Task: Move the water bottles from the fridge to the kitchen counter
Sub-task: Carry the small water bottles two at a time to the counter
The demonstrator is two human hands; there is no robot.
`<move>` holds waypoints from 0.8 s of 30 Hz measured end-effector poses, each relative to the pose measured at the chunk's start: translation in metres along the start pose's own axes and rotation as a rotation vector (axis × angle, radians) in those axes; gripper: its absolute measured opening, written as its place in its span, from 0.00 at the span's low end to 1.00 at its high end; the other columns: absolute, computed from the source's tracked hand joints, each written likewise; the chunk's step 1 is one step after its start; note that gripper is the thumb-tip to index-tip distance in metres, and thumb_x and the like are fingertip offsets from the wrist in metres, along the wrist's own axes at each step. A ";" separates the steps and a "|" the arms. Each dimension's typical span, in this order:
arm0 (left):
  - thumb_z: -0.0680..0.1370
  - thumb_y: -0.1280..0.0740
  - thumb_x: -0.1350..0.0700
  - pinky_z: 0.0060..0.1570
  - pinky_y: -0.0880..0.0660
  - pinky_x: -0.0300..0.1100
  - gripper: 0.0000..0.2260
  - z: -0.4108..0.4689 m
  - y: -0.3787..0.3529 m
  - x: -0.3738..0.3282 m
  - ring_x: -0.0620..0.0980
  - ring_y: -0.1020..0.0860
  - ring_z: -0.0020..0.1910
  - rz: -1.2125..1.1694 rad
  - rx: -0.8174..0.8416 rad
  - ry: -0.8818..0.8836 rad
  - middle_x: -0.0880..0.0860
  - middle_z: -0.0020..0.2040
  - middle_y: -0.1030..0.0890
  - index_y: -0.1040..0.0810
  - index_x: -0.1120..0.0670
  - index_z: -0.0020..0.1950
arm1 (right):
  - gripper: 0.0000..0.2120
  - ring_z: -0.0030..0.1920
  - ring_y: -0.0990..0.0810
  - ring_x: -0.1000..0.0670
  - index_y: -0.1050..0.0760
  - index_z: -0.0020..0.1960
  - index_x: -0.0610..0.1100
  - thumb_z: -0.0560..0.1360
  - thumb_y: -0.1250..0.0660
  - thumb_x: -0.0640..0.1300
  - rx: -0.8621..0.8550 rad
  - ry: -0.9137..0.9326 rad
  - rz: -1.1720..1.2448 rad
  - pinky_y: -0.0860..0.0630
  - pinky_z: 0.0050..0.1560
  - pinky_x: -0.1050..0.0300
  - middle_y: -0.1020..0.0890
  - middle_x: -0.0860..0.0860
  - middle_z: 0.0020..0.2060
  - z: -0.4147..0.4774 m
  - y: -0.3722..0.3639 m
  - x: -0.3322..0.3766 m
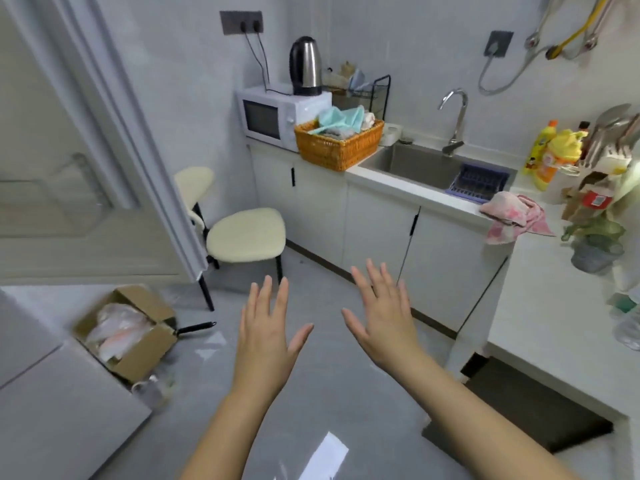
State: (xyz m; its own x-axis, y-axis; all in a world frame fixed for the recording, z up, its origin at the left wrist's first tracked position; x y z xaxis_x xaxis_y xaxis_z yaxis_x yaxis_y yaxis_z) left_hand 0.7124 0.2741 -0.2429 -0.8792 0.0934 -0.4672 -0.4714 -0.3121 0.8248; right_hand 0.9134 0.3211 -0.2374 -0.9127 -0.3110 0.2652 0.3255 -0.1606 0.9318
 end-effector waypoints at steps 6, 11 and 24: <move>0.76 0.45 0.35 0.76 0.53 0.48 0.36 -0.033 0.087 0.128 0.47 0.63 0.77 0.054 -0.064 0.116 0.49 0.80 0.56 0.57 0.45 0.78 | 0.33 0.79 0.64 0.48 0.58 0.80 0.54 0.81 0.47 0.61 0.059 0.174 0.026 0.62 0.77 0.44 0.58 0.51 0.80 0.014 -0.057 0.155; 0.77 0.39 0.38 0.76 0.52 0.49 0.36 -0.064 0.159 0.227 0.47 0.61 0.78 0.071 -0.125 0.202 0.49 0.80 0.54 0.56 0.44 0.78 | 0.33 0.79 0.63 0.48 0.57 0.80 0.55 0.81 0.47 0.61 0.100 0.293 0.072 0.61 0.77 0.44 0.57 0.52 0.80 0.022 -0.102 0.280; 0.77 0.34 0.42 0.75 0.50 0.51 0.37 -0.123 0.288 0.390 0.56 0.53 0.79 0.223 -0.263 0.469 0.57 0.79 0.47 0.49 0.52 0.79 | 0.32 0.80 0.54 0.43 0.48 0.80 0.51 0.79 0.47 0.60 0.178 0.588 0.167 0.54 0.76 0.41 0.49 0.48 0.80 0.060 -0.162 0.498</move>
State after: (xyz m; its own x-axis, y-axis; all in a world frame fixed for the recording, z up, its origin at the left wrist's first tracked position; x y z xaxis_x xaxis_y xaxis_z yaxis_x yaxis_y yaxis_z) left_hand 0.2425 0.1045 -0.2266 -0.8023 -0.4118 -0.4322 -0.1928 -0.5064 0.8405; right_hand 0.3916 0.2480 -0.2414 -0.5486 -0.7886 0.2777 0.3595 0.0774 0.9299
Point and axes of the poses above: each hand's wrist, its own z-axis towards the middle knuckle, its own y-axis out of the back of the hand, x = y × z, the point moved 1 cm from there along z, towards the middle knuckle
